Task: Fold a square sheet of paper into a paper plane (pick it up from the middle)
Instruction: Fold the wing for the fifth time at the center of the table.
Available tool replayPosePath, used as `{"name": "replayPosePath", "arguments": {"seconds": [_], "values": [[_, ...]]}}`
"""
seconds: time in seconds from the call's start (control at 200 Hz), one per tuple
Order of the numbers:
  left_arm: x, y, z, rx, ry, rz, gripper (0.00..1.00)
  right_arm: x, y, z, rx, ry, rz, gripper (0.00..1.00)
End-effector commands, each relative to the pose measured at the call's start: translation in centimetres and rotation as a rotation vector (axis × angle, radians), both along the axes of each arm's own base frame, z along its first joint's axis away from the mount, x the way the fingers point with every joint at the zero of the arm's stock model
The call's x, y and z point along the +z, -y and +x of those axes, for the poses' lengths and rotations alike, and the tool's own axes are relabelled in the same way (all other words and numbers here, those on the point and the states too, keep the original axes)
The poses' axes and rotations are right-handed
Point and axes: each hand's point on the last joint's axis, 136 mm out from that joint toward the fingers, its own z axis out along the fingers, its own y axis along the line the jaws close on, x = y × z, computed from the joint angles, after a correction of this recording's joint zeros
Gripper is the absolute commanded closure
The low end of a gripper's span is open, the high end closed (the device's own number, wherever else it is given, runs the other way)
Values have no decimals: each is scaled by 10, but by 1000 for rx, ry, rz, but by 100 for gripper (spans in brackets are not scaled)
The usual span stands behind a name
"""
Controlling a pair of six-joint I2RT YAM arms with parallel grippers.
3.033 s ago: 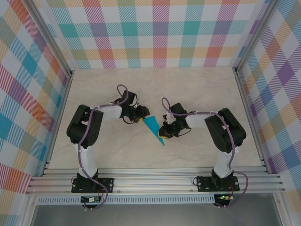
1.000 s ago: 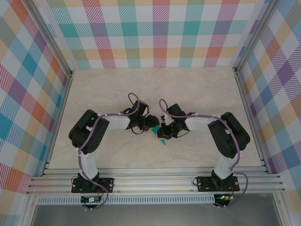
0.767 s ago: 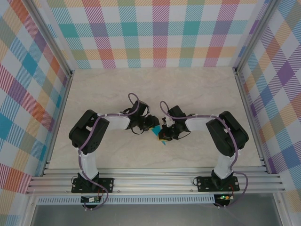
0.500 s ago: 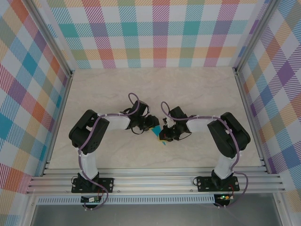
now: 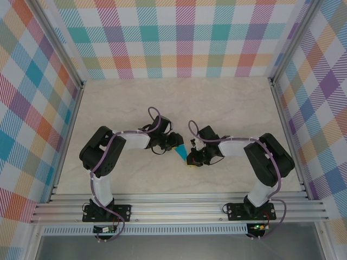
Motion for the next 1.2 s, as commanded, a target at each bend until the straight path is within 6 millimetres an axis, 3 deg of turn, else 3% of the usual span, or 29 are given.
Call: {"name": "replayPosePath", "arguments": {"seconds": [0.0, 0.19, 0.485, 0.615, 0.875, 1.195], "values": [[-43, -30, -19, 21, -91, 142, 65, -17, 19, -20, -4, -71, -64, 95], [-42, -30, -20, 21, -91, 140, 65, -25, 23, -29, -8, -105, -60, 95], [-41, -30, -19, 17, -87, 141, 65, 31, -3, 6, 0, 19, 43, 95], [-40, -30, -19, 18, -87, 140, 65, 44, -17, 24, 5, 52, 77, 94], [-42, -30, -19, 18, -89, 142, 65, 12, -24, 38, -10, 7, 40, 94], [-38, -28, -15, 13, -81, 139, 65, -37, 6, 8, 9, -93, -113, 97]]}}
